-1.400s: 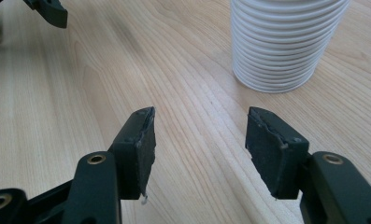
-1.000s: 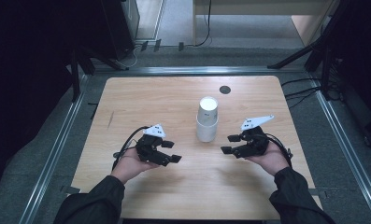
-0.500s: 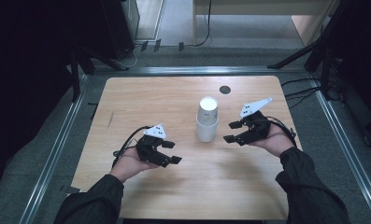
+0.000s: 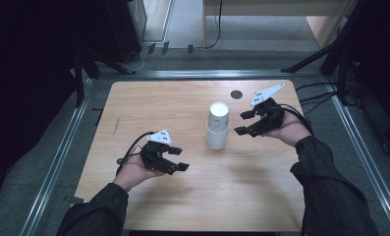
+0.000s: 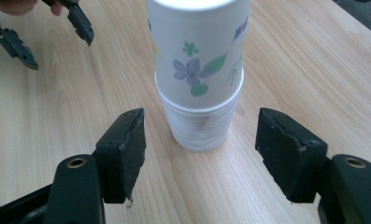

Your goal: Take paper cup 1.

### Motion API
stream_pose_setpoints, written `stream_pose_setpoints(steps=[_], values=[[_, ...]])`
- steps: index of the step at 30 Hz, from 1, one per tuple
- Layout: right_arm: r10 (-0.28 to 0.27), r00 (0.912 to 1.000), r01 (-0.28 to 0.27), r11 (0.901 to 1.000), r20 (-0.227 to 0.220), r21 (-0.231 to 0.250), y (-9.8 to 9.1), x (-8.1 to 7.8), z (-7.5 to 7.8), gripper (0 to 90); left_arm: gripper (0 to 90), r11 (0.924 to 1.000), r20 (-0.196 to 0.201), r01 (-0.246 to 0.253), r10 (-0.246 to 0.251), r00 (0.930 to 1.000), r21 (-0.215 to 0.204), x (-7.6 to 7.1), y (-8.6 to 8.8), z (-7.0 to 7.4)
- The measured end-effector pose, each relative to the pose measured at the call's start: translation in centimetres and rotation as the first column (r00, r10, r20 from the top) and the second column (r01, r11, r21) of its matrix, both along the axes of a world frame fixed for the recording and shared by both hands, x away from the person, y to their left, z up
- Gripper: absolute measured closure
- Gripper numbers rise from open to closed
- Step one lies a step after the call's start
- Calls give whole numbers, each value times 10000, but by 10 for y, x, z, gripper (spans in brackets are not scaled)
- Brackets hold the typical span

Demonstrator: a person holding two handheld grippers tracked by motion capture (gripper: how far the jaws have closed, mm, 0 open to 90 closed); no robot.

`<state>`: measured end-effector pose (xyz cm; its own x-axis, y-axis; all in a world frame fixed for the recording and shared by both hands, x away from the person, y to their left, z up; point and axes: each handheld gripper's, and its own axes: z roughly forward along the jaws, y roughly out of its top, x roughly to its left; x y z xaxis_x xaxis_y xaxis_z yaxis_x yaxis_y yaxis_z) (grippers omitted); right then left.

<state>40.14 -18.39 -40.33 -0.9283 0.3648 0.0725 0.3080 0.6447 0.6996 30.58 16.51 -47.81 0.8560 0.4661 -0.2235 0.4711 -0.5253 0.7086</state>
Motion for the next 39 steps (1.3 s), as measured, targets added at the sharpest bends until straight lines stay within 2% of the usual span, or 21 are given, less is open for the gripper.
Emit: stream_pose_setpoints(steps=[3, 7, 10, 15, 20, 25, 29, 39], values=[[117, 9999, -116, 9999, 17, -65, 3, 3, 4, 321, 300, 10000, -27, -5, 5, 10000, 16, 0, 0, 0], [155, 9996, -152, 9998, 245, -108, 10, 11, 14, 303, 296, 9998, -29, 112, -113, 9999, -183, 1, 1, 0], [244, 9995, -241, 9996, 197, -149, 15, 14, 17, 296, 296, 9999, -70, 125, -126, 9999, -87, 1, 1, -1], [412, 9991, -411, 9990, 92, -160, 22, 18, 19, 276, 296, 9999, -40, 114, -114, 9999, -104, 1, 1, -1], [683, 9976, -679, 9968, 62, -421, 37, 24, 23, 267, 295, 9999, -54, 103, -104, 9999, -131, 1, 2, -1], [839, 9963, -844, 9962, -205, -228, 48, 27, 25, 233, 296, 9998, -67, 100, -101, 9999, -142, 1, 2, -1], [899, 9957, -905, 9955, -240, -283, 55, 28, 23, 230, 295, 9998, -64, 122, -123, 9999, -170, 1, 3, 0], [926, 9955, -939, 9932, -219, -693, 69, 32, 24, 238, 296, 9998, -140, 117, -119, 9998, -160, 1, 4, 0]])
